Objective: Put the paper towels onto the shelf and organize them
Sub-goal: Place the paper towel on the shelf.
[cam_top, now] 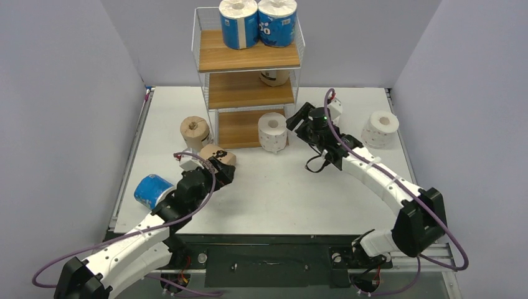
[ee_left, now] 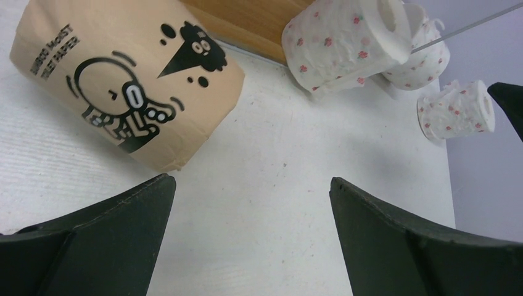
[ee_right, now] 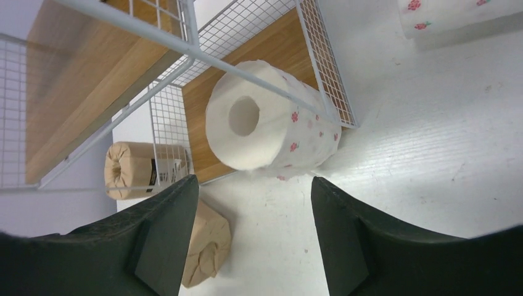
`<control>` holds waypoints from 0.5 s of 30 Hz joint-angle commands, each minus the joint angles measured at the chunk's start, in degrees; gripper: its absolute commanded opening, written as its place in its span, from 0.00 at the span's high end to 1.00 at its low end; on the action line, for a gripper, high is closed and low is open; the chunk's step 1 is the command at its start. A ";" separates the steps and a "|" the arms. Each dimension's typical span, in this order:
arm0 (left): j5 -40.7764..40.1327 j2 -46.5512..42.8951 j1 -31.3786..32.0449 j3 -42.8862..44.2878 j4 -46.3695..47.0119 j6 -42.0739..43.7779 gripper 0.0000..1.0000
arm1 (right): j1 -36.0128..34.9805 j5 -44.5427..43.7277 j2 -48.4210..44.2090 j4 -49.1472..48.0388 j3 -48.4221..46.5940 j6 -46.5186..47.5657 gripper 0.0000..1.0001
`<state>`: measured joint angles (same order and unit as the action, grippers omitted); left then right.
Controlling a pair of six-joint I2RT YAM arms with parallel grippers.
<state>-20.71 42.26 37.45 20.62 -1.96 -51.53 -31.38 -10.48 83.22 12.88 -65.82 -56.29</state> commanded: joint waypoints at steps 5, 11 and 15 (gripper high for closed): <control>5.84 10.08 0.82 4.80 19.16 6.71 0.03 | 0.54 7.54 -17.02 -6.22 15.27 8.17 0.41; 3.96 21.63 5.24 7.27 32.14 14.01 0.05 | -0.68 8.87 -30.61 -11.85 28.36 10.87 0.42; 1.14 29.65 7.07 7.88 42.79 17.60 0.10 | -1.82 9.86 -39.97 -16.88 36.05 13.40 0.43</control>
<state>-16.97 66.78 43.03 25.71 25.12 -39.83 -31.90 -2.28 51.03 5.08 -34.74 -46.76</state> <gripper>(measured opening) 0.907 0.574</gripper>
